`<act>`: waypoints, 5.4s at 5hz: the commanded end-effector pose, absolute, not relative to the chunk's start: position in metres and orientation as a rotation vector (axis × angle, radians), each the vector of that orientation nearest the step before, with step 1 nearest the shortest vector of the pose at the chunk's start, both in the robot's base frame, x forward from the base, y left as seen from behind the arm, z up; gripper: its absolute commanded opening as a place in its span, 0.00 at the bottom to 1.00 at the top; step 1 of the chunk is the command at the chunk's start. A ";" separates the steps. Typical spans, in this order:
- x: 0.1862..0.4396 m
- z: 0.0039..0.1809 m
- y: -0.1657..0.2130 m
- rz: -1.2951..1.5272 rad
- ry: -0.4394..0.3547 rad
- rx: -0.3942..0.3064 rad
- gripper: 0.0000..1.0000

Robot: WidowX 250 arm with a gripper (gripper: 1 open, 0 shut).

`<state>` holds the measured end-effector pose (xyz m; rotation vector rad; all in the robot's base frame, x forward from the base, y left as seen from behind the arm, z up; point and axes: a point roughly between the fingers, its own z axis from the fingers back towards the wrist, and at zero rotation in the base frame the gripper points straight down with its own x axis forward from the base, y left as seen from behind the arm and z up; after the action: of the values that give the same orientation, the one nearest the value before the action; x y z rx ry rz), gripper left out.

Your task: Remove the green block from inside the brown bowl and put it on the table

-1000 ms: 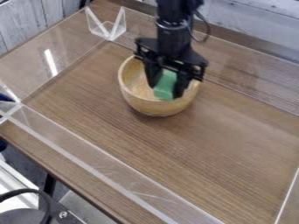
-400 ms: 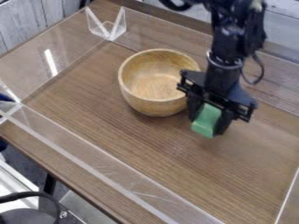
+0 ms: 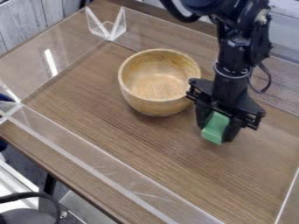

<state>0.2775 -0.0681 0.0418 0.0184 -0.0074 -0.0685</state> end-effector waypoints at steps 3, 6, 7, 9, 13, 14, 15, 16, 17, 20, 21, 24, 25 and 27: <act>0.277 0.027 -0.046 -0.163 0.044 0.025 0.00; 0.274 0.025 -0.022 -0.191 0.047 0.049 0.00; 0.273 0.024 -0.023 -0.209 0.070 0.038 0.00; 0.275 0.022 -0.029 -0.258 0.110 0.013 0.00; 0.294 0.021 -0.038 -0.391 0.154 -0.064 0.00; 0.296 0.022 -0.040 -0.379 0.155 -0.052 0.00; 0.293 0.023 -0.040 -0.414 0.156 -0.053 1.00; 0.292 0.028 -0.037 -0.434 0.148 -0.050 1.00; 0.299 0.026 -0.039 -0.440 0.125 -0.067 1.00; 0.308 0.025 -0.040 -0.459 0.116 -0.073 1.00; 0.310 0.026 -0.039 -0.465 0.122 -0.069 1.00; 0.308 0.023 -0.037 -0.466 0.103 -0.048 1.00; 0.311 0.022 -0.036 -0.463 0.103 -0.049 1.00; 0.314 0.044 -0.035 -0.465 0.061 -0.066 1.00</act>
<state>0.3053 -0.0358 0.0235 -0.0738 0.1291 -0.4673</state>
